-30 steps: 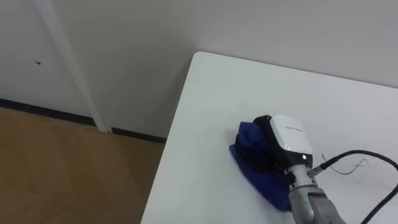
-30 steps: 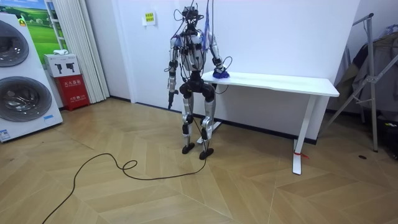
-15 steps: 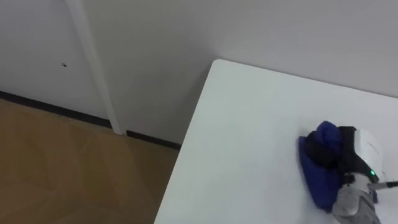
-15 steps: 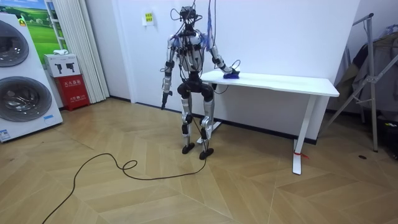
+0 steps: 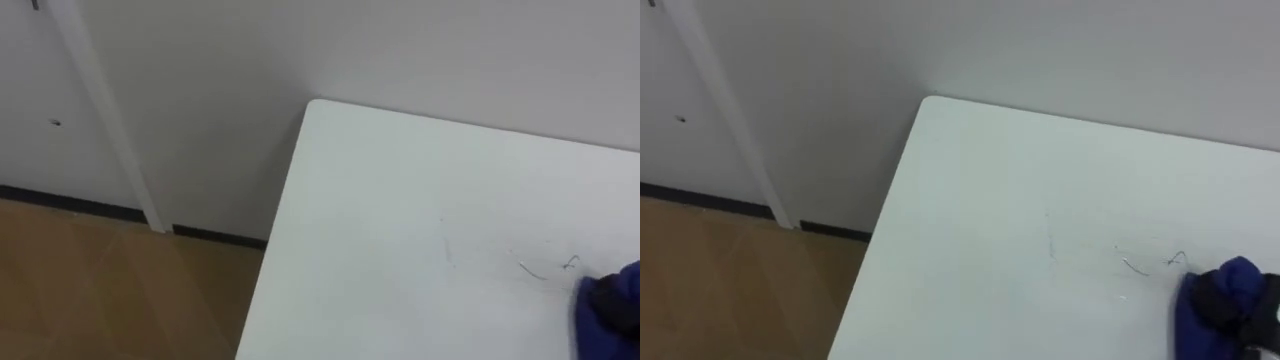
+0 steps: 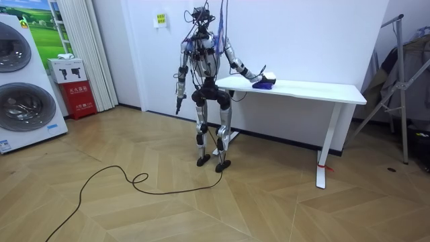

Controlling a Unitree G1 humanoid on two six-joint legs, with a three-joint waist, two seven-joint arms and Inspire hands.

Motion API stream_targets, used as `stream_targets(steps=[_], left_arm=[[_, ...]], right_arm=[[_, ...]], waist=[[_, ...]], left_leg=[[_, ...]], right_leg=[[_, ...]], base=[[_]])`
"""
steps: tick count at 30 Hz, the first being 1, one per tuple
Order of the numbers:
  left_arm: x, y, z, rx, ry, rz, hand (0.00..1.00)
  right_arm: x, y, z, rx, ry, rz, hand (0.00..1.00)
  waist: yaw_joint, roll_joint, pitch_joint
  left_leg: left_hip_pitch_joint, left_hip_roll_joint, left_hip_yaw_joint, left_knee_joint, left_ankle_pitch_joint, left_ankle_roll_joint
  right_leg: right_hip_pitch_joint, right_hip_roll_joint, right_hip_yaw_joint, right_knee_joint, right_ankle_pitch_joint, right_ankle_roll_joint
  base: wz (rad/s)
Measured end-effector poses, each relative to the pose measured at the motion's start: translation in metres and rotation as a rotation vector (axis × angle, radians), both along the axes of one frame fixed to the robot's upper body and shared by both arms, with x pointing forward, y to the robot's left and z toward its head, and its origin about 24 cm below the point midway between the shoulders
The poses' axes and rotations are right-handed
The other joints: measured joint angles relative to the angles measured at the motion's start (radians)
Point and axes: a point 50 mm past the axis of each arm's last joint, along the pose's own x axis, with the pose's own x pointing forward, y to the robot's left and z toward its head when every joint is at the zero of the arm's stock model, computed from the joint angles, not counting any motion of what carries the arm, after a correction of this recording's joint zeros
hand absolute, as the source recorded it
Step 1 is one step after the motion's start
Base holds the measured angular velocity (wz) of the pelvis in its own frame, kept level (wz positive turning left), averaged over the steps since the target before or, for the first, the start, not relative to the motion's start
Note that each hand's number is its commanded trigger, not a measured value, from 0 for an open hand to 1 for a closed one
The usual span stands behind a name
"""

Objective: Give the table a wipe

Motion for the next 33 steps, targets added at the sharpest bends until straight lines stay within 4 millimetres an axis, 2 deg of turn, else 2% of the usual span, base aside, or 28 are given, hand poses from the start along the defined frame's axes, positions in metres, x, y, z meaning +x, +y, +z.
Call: stream_targets(steps=[3,6,8,9,10,11,12,13,14,15,16,18,19,20,21,23,24,25,26,27,29,32,33], left_arm=[[0.005,-0.007,-0.003,-0.020,0.000,-0.029,0.00],[0.012,-0.017,-0.008,-0.050,0.028,-0.086,0.00],[0.016,-0.020,-0.011,-0.063,0.062,-0.110,0.00],[0.018,-0.021,-0.012,-0.066,0.069,-0.123,0.00],[0.024,-0.024,-0.012,-0.071,0.067,-0.154,0.00],[0.032,-0.027,-0.012,-0.075,0.048,-0.164,0.00],[0.033,-0.027,-0.012,-0.075,0.044,-0.165,0.00],[0.032,-0.028,-0.012,-0.075,0.045,-0.166,0.00],[0.026,-0.027,-0.012,-0.074,0.059,-0.159,0.00],[0.023,-0.027,-0.012,-0.073,0.062,-0.157,0.00],[0.011,-0.026,-0.012,-0.074,0.090,-0.147,0.00],[-0.003,-0.026,-0.012,-0.079,0.129,-0.130,0.00],[-0.008,-0.025,-0.012,-0.080,0.142,-0.122,0.00],[-0.013,-0.025,-0.012,-0.080,0.152,-0.114,0.00],[-0.015,-0.024,-0.011,-0.078,0.154,-0.106,0.00],[-0.018,-0.021,-0.010,-0.070,0.151,-0.082,0.00],[-0.018,-0.021,-0.010,-0.067,0.146,-0.076,0.00],[-0.017,-0.019,-0.009,-0.062,0.136,-0.065,0.00],[-0.017,-0.017,-0.009,-0.056,0.126,-0.047,0.00],[-0.018,-0.015,-0.008,-0.052,0.121,-0.034,0.00],[-0.020,-0.008,-0.005,-0.022,0.104,0.005,0.00],[-0.017,0.000,0.000,0.014,0.073,0.006,0.00],[-0.016,0.001,0.001,0.018,0.066,0.004,0.00]], right_arm=[[0.016,0.009,0.006,-0.044,0.025,0.070,1.00],[0.055,0.045,0.020,-0.108,0.044,0.297,1.00],[0.103,0.113,0.039,-0.143,-0.022,0.617,1.00],[0.117,0.133,0.044,-0.143,-0.037,0.698,1.00],[0.140,0.163,0.056,-0.147,-0.065,0.819,1.00],[0.160,0.184,0.072,-0.159,-0.099,0.908,1.00],[0.166,0.190,0.077,-0.164,-0.109,0.935,1.00],[0.176,0.196,0.086,-0.170,-0.127,0.963,1.00],[0.182,0.195,0.089,-0.150,-0.134,0.955,1.00],[0.184,0.193,0.088,-0.135,-0.130,0.943,1.00],[0.183,0.185,0.081,-0.097,-0.108,0.903,1.00],[0.171,0.167,0.060,-0.052,-0.031,0.836,1.00],[0.159,0.155,0.049,0.025,-0.044,0.765,1.00],[0.149,0.146,0.041,0.066,-0.062,0.722,1.00],[0.146,0.143,0.039,0.090,-0.072,0.706,1.00],[0.132,0.129,0.031,0.147,-0.101,0.641,1.00],[0.128,0.125,0.028,0.153,-0.102,0.623,1.00],[0.116,0.117,0.023,0.160,-0.101,0.585,1.00],[0.105,0.108,0.018,0.167,-0.103,0.542,1.00],[0.100,0.103,0.015,0.174,-0.106,0.514,1.00],[0.075,0.079,0.007,0.194,-0.117,0.369,1.00],[0.049,0.050,0.000,0.163,-0.082,0.254,1.00],[0.045,0.046,-0.001,0.162,-0.075,0.231,1.00]], waist=[[0.025,0.004,0.0033],[0.084,0.007,0.0096],[0.124,0.007,0.0190],[0.133,0.007,0.0212],[0.153,0.004,0.0279],[0.186,0.001,0.0328],[0.198,0.000,0.0335],[0.221,0.000,0.0330],[0.229,-0.001,0.0324],[0.229,-0.003,0.0314],[0.227,-0.001,0.0324],[0.218,-0.001,0.0317],[0.212,-0.005,0.0292],[0.202,-0.001,0.0305],[0.195,0.002,0.0298],[0.151,0.006,0.0299],[0.141,0.006,0.0286],[0.130,0.007,0.0196],[0.122,0.010,0.0154],[0.112,0.011,0.0144],[0.077,0.017,0.0032],[0.033,0.019,0.0025],[0.029,0.019,0.0018]], left_leg=[[-0.001,0.004,0.013,-0.002,-0.001,-0.003],[-0.010,0.021,0.049,-0.003,-0.006,-0.010],[-0.012,0.035,0.060,0.001,-0.008,-0.021],[-0.015,0.036,0.059,0.003,-0.008,-0.023],[-0.031,0.036,0.054,0.004,-0.005,-0.029],[-0.050,0.035,0.044,0.005,0.001,-0.032],[-0.057,0.035,0.039,0.007,0.003,-0.032],[-0.073,0.034,0.015,0.009,0.012,-0.031],[-0.077,0.030,-0.013,0.014,0.015,-0.030],[-0.078,0.027,-0.024,0.013,0.015,-0.029],[-0.077,0.019,-0.045,0.011,0.016,-0.028],[-0.074,0.012,-0.051,0.010,0.015,-0.024],[-0.073,0.009,-0.050,0.006,0.015,-0.021],[-0.072,0.005,-0.039,0.006,0.013,-0.018],[-0.071,0.003,-0.037,0.006,0.011,-0.015],[-0.063,-0.002,-0.032,0.003,0.011,-0.014],[-0.058,-0.002,-0.020,-0.004,0.011,-0.013],[-0.048,0.000,-0.002,-0.014,0.012,-0.011],[-0.033,0.000,0.009,-0.024,0.011,-0.008],[-0.027,0.000,0.012,-0.026,0.010,-0.006],[-0.014,-0.001,0.029,-0.028,0.003,0.005],[0.008,-0.003,0.039,-0.026,-0.001,0.011],[0.014,-0.003,0.037,-0.026,-0.002,0.012]], right_leg=[[-0.011,0.004,0.024,0.003,0.002,-0.004],[-0.043,0.015,0.047,0.019,0.010,-0.014],[-0.047,0.027,0.047,0.017,0.016,-0.024],[-0.049,0.030,0.045,0.016,0.017,-0.025],[-0.063,0.033,0.043,0.016,0.018,-0.028],[-0.078,0.034,0.033,0.014,0.019,-0.030],[-0.082,0.033,0.022,0.012,0.020,-0.031],[-0.088,0.031,0.004,0.012,0.020,-0.031],[-0.087,0.028,-0.018,0.008,0.020,-0.031],[-0.081,0.026,-0.030,0.004,0.020,-0.031],[-0.066,0.022,-0.040,-0.008,0.019,-0.029],[-0.047,0.018,-0.045,-0.016,0.017,-0.027],[-0.043,0.014,-0.046,-0.017,0.014,-0.021],[-0.039,0.008,-0.046,-0.017,0.007,-0.010],[-0.038,0.006,-0.046,-0.017,0.005,-0.007],[-0.024,0.001,-0.041,-0.019,0.003,-0.003],[-0.020,0.000,-0.034,-0.019,0.002,-0.002],[-0.017,-0.003,-0.026,-0.018,0.001,0.000],[-0.011,-0.004,-0.026,-0.018,0.000,0.001],[-0.006,-0.005,-0.026,-0.019,-0.001,0.002],[0.003,-0.008,-0.028,-0.017,-0.003,0.006],[0.033,-0.011,-0.026,-0.016,-0.004,0.008],[0.034,-0.011,-0.025,-0.016,-0.004,0.008]], base=[[-0.23],[-0.43],[-0.20],[0.07],[0.21],[0.32],[0.54],[0.73],[0.75],[0.72],[0.67],[0.57],[0.32],[0.23],[0.10],[0.18],[0.11],[-0.13],[-0.19],[-0.17],[-0.19],[-0.10],[-0.05]])
